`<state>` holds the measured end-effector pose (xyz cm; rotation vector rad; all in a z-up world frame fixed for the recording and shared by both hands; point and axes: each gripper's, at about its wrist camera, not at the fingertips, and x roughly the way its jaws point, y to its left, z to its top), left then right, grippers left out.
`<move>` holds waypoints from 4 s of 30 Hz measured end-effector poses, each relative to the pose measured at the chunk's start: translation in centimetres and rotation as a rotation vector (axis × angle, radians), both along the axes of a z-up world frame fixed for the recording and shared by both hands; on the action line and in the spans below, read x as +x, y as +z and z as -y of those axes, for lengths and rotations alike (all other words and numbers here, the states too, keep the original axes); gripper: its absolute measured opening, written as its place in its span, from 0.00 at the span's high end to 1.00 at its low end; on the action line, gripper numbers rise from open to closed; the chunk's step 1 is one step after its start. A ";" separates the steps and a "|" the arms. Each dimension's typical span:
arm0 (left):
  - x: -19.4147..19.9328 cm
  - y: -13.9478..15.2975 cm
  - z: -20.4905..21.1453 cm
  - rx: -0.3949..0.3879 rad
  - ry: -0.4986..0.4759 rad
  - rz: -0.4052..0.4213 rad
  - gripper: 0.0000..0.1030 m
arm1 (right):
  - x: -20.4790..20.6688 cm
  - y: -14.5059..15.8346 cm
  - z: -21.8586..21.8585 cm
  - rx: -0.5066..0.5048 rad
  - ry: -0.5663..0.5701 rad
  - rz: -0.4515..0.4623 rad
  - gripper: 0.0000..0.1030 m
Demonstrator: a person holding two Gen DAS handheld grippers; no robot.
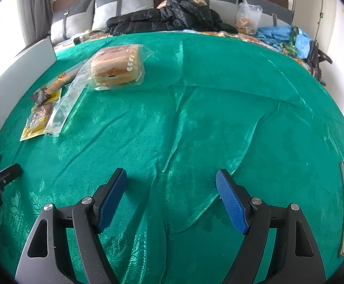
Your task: Organize snacks
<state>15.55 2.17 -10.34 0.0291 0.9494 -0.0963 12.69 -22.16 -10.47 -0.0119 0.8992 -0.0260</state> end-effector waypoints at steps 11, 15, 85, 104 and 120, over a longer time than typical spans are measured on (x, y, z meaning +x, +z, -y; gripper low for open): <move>0.0 0.0 0.0 -0.001 0.000 0.000 0.00 | 0.0 0.0 0.0 0.000 0.000 -0.001 0.22; 0.0 0.0 0.0 -0.001 0.000 0.000 0.00 | 0.0 0.0 0.0 0.000 0.000 -0.001 0.22; 6.8 0.6 -0.7 0.096 -0.016 -0.178 0.04 | 0.0 0.1 -0.2 0.004 0.005 -0.011 0.17; 4.2 -0.2 -4.0 0.013 0.067 0.001 0.00 | 0.0 -0.1 -0.6 0.004 0.013 -0.016 0.13; 4.5 -0.3 -3.9 0.012 0.068 0.001 0.00 | 10.5 0.9 -13.3 0.128 0.210 -0.114 0.16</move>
